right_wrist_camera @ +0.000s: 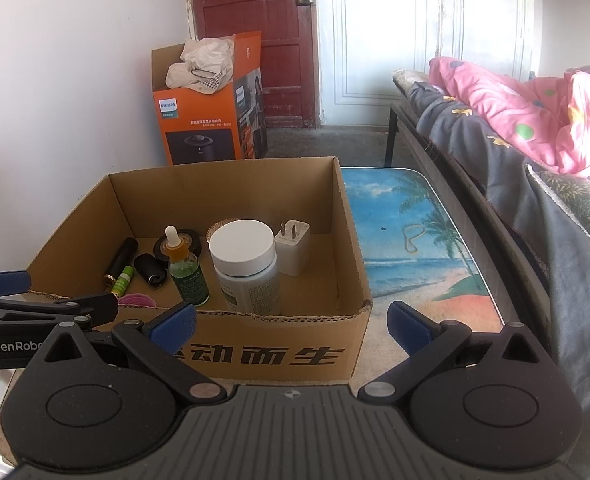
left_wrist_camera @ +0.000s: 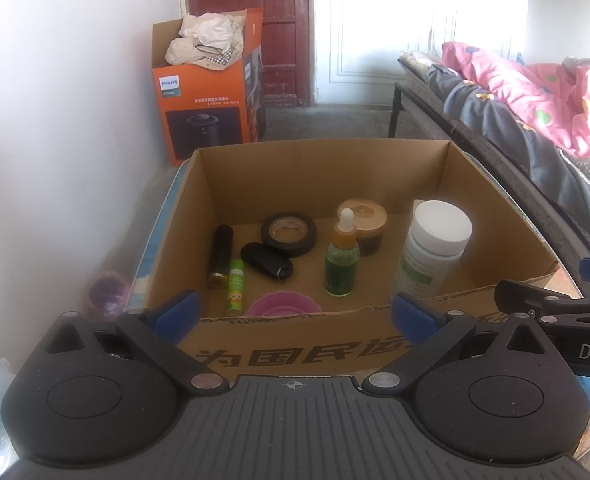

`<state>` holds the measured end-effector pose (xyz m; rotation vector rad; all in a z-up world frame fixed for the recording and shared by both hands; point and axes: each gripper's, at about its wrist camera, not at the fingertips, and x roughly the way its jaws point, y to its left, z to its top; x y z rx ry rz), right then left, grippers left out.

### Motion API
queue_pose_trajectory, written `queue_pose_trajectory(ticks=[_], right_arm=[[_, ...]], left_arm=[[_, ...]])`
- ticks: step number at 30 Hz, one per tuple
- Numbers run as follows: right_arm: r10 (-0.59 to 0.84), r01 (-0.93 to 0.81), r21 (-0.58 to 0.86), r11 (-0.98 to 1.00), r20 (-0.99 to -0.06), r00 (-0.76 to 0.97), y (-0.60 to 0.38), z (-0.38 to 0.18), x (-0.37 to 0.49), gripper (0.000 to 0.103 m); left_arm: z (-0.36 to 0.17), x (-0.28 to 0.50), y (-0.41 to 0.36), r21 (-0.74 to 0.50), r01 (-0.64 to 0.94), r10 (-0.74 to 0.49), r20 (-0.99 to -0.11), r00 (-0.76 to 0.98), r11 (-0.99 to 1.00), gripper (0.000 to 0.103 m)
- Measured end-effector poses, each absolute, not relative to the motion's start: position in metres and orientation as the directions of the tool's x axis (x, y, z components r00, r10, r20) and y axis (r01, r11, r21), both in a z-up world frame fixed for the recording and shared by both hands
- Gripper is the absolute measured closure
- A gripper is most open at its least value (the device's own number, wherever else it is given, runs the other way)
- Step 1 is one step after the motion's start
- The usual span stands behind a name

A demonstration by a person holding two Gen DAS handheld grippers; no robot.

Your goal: Organize rigid objects

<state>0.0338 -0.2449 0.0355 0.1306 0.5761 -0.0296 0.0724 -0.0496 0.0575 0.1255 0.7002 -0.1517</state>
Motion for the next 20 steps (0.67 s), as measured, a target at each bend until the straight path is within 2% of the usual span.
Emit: queue_pose_trajectory(ticks=[20], right_arm=[[0.009, 0.064, 0.115, 0.991, -0.546, 0.838, -0.2455, 0.0353, 0.0335, 0.000]], left_arm=[[0.0578, 0.0723, -0.0512, 0.063, 0.180, -0.096, -0.652, 0.752, 0.982, 0.001]])
